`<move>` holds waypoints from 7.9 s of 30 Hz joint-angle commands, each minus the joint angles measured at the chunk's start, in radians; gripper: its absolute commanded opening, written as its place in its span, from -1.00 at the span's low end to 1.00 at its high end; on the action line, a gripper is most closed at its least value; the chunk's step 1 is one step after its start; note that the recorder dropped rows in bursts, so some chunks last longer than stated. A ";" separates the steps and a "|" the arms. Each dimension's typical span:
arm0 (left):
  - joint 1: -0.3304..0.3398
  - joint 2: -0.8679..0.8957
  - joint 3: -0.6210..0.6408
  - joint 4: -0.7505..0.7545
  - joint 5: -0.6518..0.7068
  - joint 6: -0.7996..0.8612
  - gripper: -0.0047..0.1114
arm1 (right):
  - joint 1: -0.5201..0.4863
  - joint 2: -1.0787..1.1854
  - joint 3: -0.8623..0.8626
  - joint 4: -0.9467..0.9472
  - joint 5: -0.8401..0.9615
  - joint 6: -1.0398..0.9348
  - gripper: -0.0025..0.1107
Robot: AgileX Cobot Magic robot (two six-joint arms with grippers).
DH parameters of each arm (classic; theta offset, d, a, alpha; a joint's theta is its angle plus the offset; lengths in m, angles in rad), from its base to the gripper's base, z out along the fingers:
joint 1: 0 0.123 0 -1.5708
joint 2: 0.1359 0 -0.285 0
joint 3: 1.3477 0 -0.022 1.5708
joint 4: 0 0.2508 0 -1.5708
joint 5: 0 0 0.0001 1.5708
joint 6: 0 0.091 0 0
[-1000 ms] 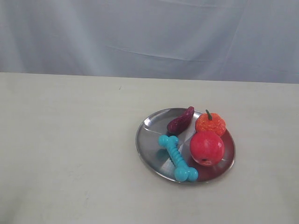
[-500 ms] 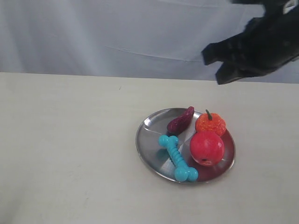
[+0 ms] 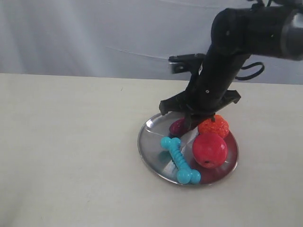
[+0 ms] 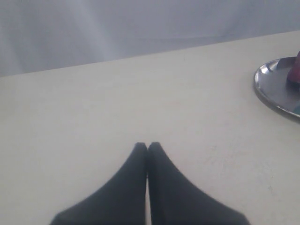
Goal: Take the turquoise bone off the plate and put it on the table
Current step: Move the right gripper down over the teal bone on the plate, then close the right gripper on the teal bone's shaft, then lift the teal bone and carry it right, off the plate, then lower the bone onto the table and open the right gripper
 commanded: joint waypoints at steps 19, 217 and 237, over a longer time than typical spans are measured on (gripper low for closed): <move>-0.002 -0.001 0.003 0.001 -0.001 0.000 -0.92 | 0.105 0.141 -0.069 -0.148 -0.004 0.038 -0.96; -0.002 -0.001 0.003 0.001 -0.001 0.000 -0.92 | -0.388 0.002 0.238 -0.159 -0.215 0.064 -0.96; -0.002 -0.001 0.003 0.001 -0.001 0.000 -0.92 | -0.388 0.091 0.238 -0.226 -0.347 0.105 -0.96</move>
